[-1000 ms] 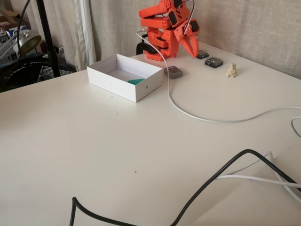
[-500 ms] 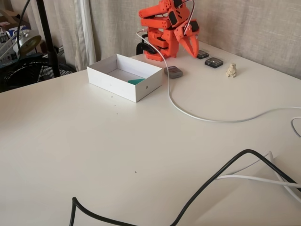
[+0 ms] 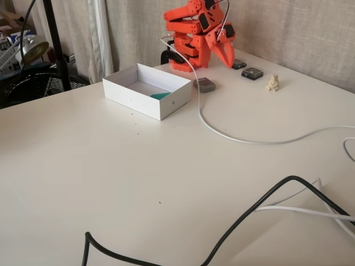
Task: Grasp the green cube and put it in the bin.
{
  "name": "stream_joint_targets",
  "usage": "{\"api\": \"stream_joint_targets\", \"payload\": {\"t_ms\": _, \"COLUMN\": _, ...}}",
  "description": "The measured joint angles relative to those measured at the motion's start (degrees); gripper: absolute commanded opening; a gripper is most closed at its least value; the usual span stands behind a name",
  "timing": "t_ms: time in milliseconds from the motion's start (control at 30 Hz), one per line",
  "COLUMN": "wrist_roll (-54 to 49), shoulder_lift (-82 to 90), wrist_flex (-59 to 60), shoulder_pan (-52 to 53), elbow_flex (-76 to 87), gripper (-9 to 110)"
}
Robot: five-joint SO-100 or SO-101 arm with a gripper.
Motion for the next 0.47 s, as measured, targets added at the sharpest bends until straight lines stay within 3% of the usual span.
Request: {"api": "stream_joint_targets", "payload": {"t_ms": 467, "wrist_roll": 0.0, "shoulder_lift": 0.0, "wrist_flex": 0.0, "shoulder_pan": 0.0, "elbow_flex": 0.0, "gripper": -8}}
